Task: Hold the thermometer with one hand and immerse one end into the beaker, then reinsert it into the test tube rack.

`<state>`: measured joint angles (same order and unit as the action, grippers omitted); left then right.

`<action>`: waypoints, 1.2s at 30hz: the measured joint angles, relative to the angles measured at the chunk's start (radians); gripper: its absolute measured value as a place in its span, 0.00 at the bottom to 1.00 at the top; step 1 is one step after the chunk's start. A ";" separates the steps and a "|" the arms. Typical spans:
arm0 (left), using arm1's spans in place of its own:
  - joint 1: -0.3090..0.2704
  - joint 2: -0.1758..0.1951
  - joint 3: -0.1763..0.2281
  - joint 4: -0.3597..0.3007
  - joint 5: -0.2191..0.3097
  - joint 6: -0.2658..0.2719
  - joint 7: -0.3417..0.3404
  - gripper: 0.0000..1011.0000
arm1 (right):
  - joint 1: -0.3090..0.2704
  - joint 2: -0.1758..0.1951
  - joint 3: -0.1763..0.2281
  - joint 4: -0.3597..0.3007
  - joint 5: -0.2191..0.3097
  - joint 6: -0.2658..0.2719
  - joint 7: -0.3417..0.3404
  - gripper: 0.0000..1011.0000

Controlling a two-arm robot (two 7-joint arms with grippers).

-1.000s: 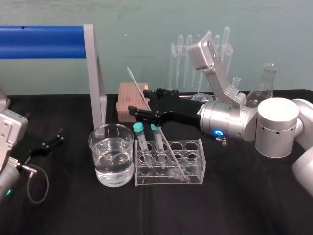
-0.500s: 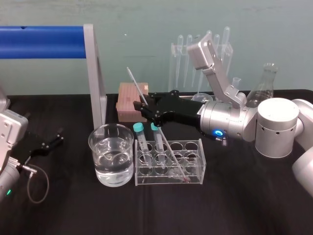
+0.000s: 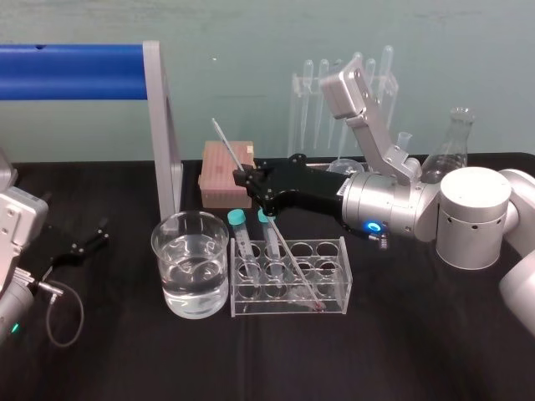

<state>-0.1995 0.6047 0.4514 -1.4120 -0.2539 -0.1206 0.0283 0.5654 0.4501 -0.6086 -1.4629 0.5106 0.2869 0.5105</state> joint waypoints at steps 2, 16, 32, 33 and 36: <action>0.000 0.000 0.000 0.000 0.000 0.000 0.000 1.00 | 0.000 0.000 0.000 0.000 0.000 0.000 0.000 0.06; 0.000 0.000 0.000 0.000 0.000 0.000 0.000 1.00 | -0.070 0.020 0.073 -0.078 0.032 -0.154 0.022 0.05; 0.000 0.000 0.000 0.000 0.000 0.000 0.000 1.00 | -0.184 0.046 0.219 -0.169 0.232 -0.347 0.108 0.06; 0.000 0.000 0.000 0.000 0.000 0.000 0.000 1.00 | -0.177 0.044 0.219 -0.167 0.237 -0.348 0.114 0.06; 0.000 0.000 0.000 0.000 0.000 0.000 0.000 1.00 | -0.135 0.028 0.208 -0.150 0.258 -0.348 0.138 0.06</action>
<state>-0.1996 0.6047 0.4514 -1.4120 -0.2539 -0.1205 0.0283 0.4309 0.4778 -0.4007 -1.6129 0.7687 -0.0612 0.6483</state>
